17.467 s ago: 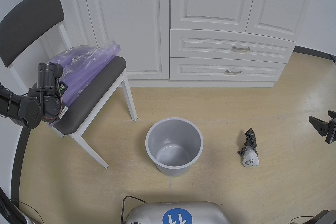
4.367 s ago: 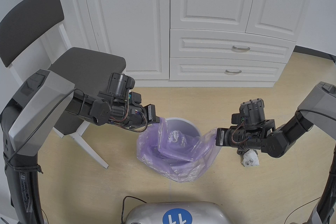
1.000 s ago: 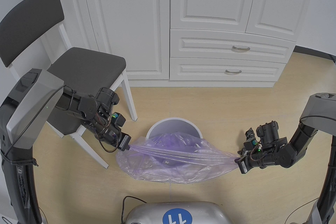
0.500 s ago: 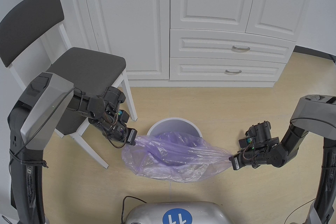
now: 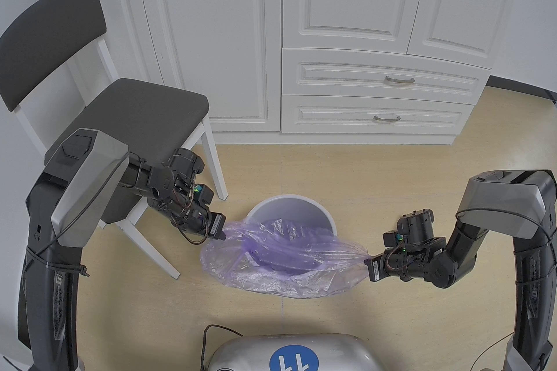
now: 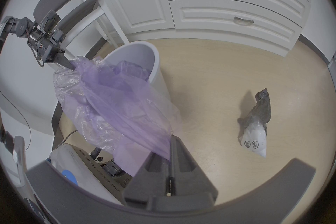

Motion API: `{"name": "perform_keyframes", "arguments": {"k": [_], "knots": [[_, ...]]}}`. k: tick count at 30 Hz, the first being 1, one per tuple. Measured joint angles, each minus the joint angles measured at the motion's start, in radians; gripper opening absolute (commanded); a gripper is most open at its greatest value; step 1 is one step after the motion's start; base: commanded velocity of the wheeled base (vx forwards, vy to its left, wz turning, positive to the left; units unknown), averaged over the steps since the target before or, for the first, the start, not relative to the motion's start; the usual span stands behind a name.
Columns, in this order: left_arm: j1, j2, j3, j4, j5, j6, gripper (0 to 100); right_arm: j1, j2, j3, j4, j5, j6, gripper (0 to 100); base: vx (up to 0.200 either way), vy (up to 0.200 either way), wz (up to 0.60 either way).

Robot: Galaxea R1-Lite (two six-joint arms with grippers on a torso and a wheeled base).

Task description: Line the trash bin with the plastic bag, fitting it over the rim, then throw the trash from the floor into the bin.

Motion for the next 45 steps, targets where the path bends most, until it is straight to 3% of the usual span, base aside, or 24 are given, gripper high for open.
{"name": "perform_keyframes", "arguments": {"k": [4,13,21,22,31,35,40,45], "knots": [[0.009,0.006,0.015,0.001,-0.033,0.022,0,-0.011,0.017,-0.003,-0.002,-0.001,-0.001,0,0.0,0.0,0.0],[0.017,0.014,0.032,-0.001,-0.031,0.041,0,-0.022,0.059,-0.013,-0.005,-0.003,-0.002,0,0.0,0.0,0.0],[0.047,0.014,0.08,-0.01,-0.035,0.227,0,-0.031,0.069,-0.011,-0.003,-0.002,-0.005,0,0.0,0.0,0.0],[0.05,0.015,0.084,-0.02,-0.036,0.232,0,-0.031,0.069,-0.01,-0.003,-0.002,-0.005,100,0.0,0.0,0.0],[0.049,0.017,0.132,-0.271,-0.04,0.079,0,-0.044,0.051,0.011,-0.004,0.028,-0.027,100,0.0,0.0,0.0],[0.044,0.014,0.173,-0.395,-0.055,0.034,0,-0.075,0.024,0.039,-0.005,0.122,-0.084,100,0.0,0.0,0.0],[0.039,0.008,0.24,-0.576,-0.096,-0.012,0,-0.131,-0.029,0.11,-0.023,0.282,-0.247,100,0.0,0.0,0.0],[0.036,0.003,0.311,-0.755,-0.124,-0.037,0,-0.154,-0.095,0.191,-0.13,0.32,-0.306,100,0.0,0.0,0.0]]}}
